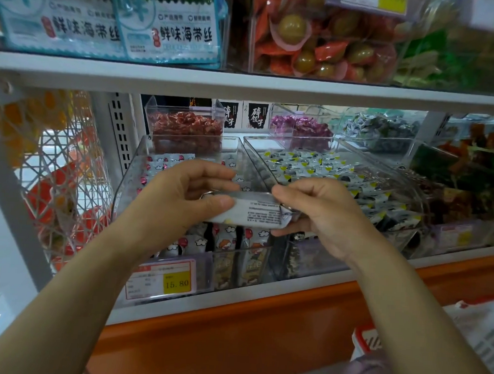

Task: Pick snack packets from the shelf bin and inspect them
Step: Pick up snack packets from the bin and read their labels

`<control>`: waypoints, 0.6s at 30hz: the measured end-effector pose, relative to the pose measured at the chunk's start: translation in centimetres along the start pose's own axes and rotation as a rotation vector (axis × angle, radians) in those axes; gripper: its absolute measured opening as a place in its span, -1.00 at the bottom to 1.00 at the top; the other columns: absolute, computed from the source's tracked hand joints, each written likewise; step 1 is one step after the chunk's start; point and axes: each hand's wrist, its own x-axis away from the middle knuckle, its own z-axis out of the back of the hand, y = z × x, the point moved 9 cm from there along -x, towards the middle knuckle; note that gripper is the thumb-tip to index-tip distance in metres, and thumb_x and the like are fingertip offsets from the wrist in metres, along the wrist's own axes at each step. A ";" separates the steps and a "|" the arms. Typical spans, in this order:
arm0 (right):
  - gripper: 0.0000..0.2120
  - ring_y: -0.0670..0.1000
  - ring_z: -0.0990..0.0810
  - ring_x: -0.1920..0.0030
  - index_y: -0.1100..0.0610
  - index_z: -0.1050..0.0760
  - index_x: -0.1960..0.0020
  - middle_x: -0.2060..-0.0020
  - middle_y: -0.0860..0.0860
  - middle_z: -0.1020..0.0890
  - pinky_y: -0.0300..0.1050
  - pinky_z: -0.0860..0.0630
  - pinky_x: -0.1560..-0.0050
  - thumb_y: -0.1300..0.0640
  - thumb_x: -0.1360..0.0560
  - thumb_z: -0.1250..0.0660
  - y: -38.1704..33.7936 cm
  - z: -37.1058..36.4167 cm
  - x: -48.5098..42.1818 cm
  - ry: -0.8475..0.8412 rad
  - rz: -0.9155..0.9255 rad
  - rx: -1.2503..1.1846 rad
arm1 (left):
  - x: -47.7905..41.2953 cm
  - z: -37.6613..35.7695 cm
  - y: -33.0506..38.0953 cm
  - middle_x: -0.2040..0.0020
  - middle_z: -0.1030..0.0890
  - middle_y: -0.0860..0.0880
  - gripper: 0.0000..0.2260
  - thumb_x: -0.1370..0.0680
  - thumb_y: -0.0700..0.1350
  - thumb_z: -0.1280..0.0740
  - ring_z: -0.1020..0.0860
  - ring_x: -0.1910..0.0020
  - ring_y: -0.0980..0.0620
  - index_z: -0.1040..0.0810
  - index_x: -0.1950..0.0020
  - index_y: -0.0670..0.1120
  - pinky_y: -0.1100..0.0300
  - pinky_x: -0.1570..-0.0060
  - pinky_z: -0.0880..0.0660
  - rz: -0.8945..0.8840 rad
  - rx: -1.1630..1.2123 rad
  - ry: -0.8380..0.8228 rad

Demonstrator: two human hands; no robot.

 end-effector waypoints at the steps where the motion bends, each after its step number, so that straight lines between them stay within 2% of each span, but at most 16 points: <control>1: -0.86 0.02 -0.68 0.36 0.21 -0.61 0.32 0.40 0.06 -0.67 -0.17 -0.59 0.45 0.16 -0.36 -0.38 0.0 -0.1 0.0 -0.017 0.003 -0.018 | 0.0 -0.1 0.2 0.05 -0.67 0.10 -0.75 -0.42 -0.25 -0.36 -0.63 0.08 0.19 -0.56 -0.04 0.00 0.41 0.20 -0.52 -0.016 -0.001 -0.002; 7: -0.87 0.00 -0.67 0.34 0.12 -0.65 0.38 0.38 0.05 -0.67 -0.19 -0.58 0.45 0.12 -0.28 -0.36 -0.3 -0.1 0.1 -0.071 0.031 -0.103 | 0.2 -0.2 1.2 0.03 -0.67 0.10 -0.68 -0.32 -0.17 -0.37 -0.62 0.05 0.20 -0.56 -0.06 -0.03 0.40 0.17 -0.53 -0.093 0.023 -0.012; 11: -0.87 0.04 -0.68 0.32 0.15 -0.65 0.31 0.35 0.08 -0.67 -0.17 -0.60 0.44 0.10 -0.29 -0.38 -0.1 0.2 0.0 -0.038 0.073 -0.101 | 0.0 -0.5 0.2 0.04 -0.67 0.04 -0.71 -0.37 -0.26 -0.40 -0.62 0.05 0.20 -0.56 -0.04 -0.02 0.42 0.18 -0.52 -0.061 -0.001 0.001; 15: -0.82 0.07 -0.68 0.13 0.05 -0.67 0.19 0.19 0.06 -0.69 -0.05 -0.64 0.18 0.01 -0.25 -0.45 -0.2 0.1 -0.1 -0.015 0.131 0.008 | -0.3 -0.2 -0.4 0.05 -0.65 0.06 -0.75 -0.42 -0.28 -0.40 -0.62 0.10 0.22 -0.57 0.00 0.02 0.44 0.22 -0.51 -0.033 -0.057 0.050; 18: -0.90 -0.11 -0.65 0.15 -0.03 -0.66 0.17 0.21 -0.08 -0.69 -0.25 -0.57 0.16 0.12 -0.33 -0.49 -0.7 0.1 0.0 0.003 0.189 0.139 | -0.2 0.0 -0.8 0.14 -0.67 0.05 -0.86 -0.45 -0.21 -0.38 -0.62 0.21 0.20 -0.63 0.07 0.02 0.41 0.28 -0.52 0.013 -0.088 0.046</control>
